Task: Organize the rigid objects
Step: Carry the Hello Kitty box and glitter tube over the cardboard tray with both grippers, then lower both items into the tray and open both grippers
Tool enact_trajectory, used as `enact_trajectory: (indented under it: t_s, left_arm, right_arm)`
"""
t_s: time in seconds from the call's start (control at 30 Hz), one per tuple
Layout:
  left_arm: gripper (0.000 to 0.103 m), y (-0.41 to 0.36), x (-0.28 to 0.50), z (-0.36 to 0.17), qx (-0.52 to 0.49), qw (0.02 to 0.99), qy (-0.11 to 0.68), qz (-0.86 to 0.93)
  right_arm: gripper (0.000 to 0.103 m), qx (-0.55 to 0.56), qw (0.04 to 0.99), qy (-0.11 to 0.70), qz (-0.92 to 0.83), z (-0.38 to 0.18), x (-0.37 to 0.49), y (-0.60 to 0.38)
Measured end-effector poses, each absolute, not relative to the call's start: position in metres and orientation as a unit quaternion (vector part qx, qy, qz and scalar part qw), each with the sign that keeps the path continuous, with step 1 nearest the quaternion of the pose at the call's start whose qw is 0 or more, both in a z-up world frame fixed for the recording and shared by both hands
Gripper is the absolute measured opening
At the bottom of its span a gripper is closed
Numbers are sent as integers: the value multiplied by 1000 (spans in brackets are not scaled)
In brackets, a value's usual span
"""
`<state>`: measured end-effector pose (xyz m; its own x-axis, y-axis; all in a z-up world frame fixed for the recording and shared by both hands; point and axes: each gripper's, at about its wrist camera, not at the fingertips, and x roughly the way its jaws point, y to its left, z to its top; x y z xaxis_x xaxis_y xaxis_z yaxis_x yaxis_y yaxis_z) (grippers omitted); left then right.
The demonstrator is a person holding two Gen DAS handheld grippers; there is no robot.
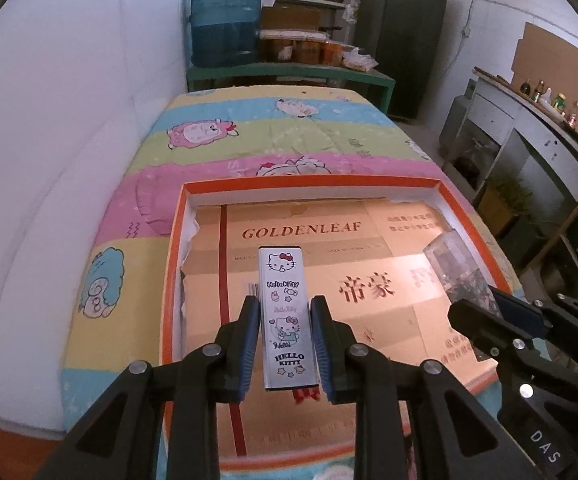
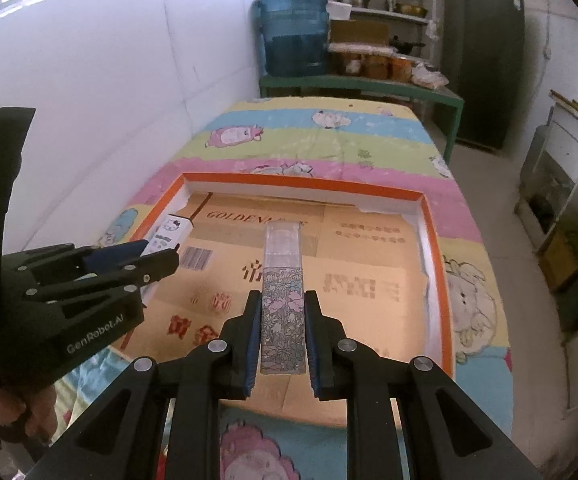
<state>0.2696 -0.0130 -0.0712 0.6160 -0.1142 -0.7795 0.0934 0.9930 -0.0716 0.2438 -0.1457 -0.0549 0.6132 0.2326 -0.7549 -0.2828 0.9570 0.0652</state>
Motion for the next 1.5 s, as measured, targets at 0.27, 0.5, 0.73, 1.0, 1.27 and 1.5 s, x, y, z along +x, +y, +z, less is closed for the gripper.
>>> enact_trajectory:
  t_s: [0.27,0.5,0.73,1.0,1.27,1.5]
  left_arm:
    - [26,-12,290,-85,-13,893,448,-50]
    - [26,-16,304,-91,-14,889,455,-52]
    - [26,-19,314,-100,-14,882,468,-55]
    - [27,-22,318,-107,-1,883,466,-53]
    - [30,-22,320,-111,4,879,474,-57]
    - [45,-16,319,-107,-8,880,473,-45]
  right_arm:
    - [20,-33,891,429,144,-72,269,-142]
    - [20,-36,888,436,141,-80,282,-142]
    - [20,-37,884,445,140,-86,290,-145]
    - [20,-36,876,458,144,-96,294,-143]
    - [21,-38,872,468,139,-112,298,-144]
    - [40,-41,878,460,124,-110,292,-149]
